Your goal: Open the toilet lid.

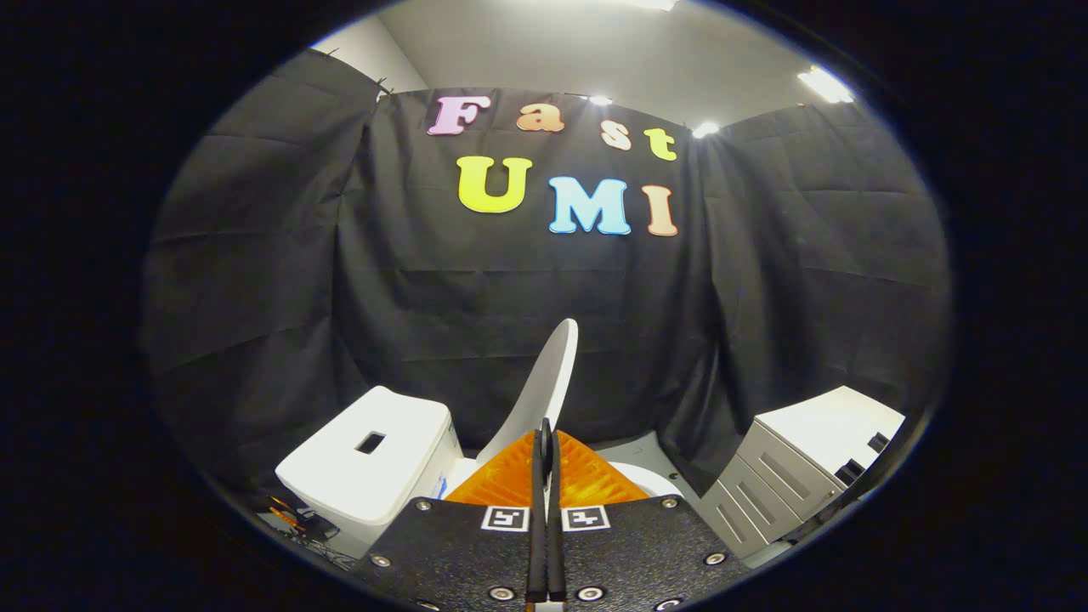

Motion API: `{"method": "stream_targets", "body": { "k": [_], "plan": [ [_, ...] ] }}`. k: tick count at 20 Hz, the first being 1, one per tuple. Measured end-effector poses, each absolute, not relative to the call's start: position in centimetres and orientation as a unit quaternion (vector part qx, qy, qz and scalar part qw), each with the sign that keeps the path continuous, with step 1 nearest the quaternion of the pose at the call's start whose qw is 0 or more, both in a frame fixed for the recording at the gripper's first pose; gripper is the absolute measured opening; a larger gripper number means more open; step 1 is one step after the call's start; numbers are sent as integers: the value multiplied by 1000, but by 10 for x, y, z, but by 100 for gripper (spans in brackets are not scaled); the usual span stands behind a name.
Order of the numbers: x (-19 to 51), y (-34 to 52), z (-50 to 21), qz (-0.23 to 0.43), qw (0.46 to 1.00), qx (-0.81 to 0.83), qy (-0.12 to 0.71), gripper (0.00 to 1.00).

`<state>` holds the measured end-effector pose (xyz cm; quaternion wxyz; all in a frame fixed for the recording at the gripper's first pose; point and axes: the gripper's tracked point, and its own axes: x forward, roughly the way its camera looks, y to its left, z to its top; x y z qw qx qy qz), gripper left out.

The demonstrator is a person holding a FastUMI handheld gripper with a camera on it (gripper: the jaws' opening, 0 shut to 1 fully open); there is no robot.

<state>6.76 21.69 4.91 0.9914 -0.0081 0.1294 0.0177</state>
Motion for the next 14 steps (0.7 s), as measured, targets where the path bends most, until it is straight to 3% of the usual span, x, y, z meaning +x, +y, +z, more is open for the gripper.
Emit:
{"method": "stream_targets", "body": {
  "k": [14],
  "plan": [
    [64,308,68,85,991,-58,90,0]
  ]
}}
